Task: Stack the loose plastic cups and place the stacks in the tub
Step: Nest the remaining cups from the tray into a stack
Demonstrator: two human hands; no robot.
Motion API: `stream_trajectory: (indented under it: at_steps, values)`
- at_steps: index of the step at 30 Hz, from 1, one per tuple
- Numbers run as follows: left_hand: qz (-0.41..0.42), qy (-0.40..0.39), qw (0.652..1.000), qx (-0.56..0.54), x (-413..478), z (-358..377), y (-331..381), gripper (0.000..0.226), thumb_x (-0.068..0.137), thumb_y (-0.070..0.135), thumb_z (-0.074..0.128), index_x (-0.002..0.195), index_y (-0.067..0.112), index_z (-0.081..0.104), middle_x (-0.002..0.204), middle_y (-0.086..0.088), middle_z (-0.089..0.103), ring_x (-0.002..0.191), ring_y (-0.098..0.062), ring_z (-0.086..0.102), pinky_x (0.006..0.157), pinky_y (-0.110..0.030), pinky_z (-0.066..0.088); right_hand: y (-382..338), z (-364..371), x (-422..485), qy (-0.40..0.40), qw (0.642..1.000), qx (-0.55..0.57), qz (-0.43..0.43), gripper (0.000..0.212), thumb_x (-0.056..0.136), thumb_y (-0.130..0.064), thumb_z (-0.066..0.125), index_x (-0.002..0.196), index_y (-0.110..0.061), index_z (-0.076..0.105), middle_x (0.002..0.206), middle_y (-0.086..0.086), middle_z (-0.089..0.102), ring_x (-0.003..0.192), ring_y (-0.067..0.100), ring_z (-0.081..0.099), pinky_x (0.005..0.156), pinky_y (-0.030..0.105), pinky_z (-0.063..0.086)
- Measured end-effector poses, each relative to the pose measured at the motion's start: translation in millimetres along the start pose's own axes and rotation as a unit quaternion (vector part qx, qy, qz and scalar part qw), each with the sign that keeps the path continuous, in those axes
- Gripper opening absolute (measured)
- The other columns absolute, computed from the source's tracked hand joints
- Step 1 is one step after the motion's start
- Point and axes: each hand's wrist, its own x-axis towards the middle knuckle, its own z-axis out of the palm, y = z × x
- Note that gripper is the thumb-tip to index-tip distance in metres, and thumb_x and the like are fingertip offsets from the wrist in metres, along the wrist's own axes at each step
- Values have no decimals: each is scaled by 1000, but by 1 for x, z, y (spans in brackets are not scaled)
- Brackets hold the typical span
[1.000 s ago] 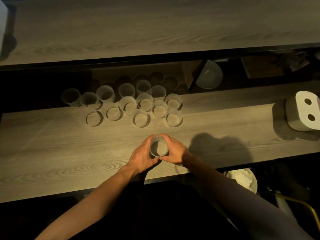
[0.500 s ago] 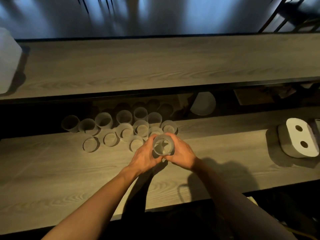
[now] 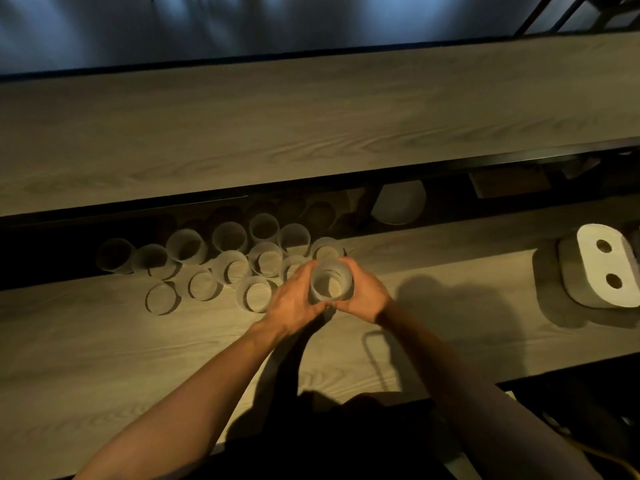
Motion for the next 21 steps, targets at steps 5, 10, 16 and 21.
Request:
stream_trajectory:
  at_steps: [5, 10, 16, 21]
  values:
    - [-24, -21, 999, 19, 2, 5, -10, 78, 78, 54, 76, 140, 40, 32, 142, 10, 48, 122, -12, 54, 99, -37, 49, 6, 6, 10, -29, 999, -33, 8, 75, 73, -39, 84, 137, -34, 45, 137, -6, 53, 126, 13, 50, 106, 40, 45]
    - [-31, -22, 999, 23, 8, 14, -18, 79, 78, 41, 81, 140, 36, 32, 139, 7, 47, 118, -16, 58, 95, -40, 54, 13, 16, 13, -25, 999, -16, 21, 91, 70, -30, 88, 145, -27, 38, 144, -5, 44, 128, 13, 48, 109, 41, 46]
    - [-22, -2, 1000, 13, -2, 10, -20, 78, 78, 42, 80, 139, 34, 33, 139, 7, 49, 117, -15, 58, 94, -37, 52, 6, 20, 7, -16, 1000, -14, -1, 85, 71, -35, 87, 143, -28, 41, 141, -8, 48, 124, 10, 52, 103, 37, 48]
    - [-6, 13, 1000, -14, -26, -14, -19, 74, 76, 49, 76, 137, 38, 35, 132, 10, 58, 115, -15, 60, 93, -37, 52, -16, 21, -5, -13, 998, -36, -40, 83, 71, -38, 87, 141, -32, 43, 139, -8, 53, 123, 10, 54, 99, 30, 46]
